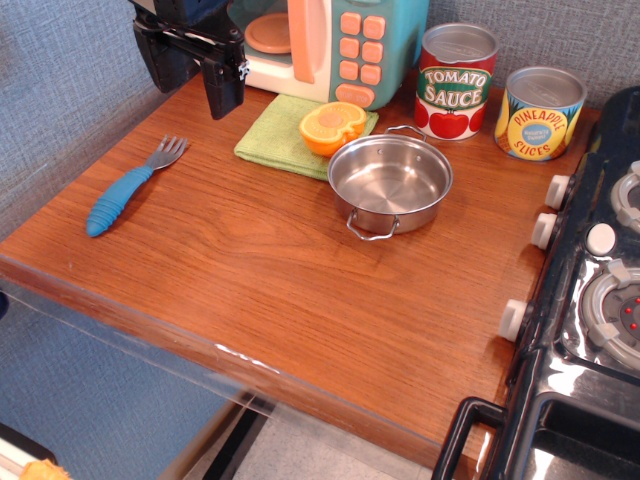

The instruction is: Move the pot to the right of the fork.

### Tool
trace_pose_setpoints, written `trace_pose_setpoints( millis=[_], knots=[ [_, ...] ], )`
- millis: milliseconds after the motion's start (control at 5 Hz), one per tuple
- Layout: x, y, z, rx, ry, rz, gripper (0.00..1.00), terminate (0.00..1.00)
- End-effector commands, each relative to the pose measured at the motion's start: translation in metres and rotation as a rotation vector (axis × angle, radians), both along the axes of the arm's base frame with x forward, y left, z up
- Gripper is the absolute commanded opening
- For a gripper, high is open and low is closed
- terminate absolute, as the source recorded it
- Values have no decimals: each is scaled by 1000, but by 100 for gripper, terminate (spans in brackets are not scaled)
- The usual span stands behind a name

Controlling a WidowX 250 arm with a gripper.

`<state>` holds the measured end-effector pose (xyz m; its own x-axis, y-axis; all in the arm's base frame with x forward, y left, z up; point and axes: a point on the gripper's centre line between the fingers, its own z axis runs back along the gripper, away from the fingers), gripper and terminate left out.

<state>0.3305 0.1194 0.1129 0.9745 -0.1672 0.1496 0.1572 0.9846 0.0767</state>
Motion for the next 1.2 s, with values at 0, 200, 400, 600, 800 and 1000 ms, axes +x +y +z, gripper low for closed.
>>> trace_pose_setpoints(
  millis=[0, 200, 400, 600, 800, 1000],
  knots=[
    [0, 0, 0, 0, 0, 0, 100, 0],
    [11, -33, -7, -21, 11, -46, 100, 0],
    [27, -76, -15, -61, 30, -91, 100, 0],
    [34, -110, -18, -94, 32, -131, 100, 0],
    [38, -138, -18, -106, 30, -173, 100, 0],
    [42, -156, -12, -118, 12, -219, 100, 0]
  ],
)
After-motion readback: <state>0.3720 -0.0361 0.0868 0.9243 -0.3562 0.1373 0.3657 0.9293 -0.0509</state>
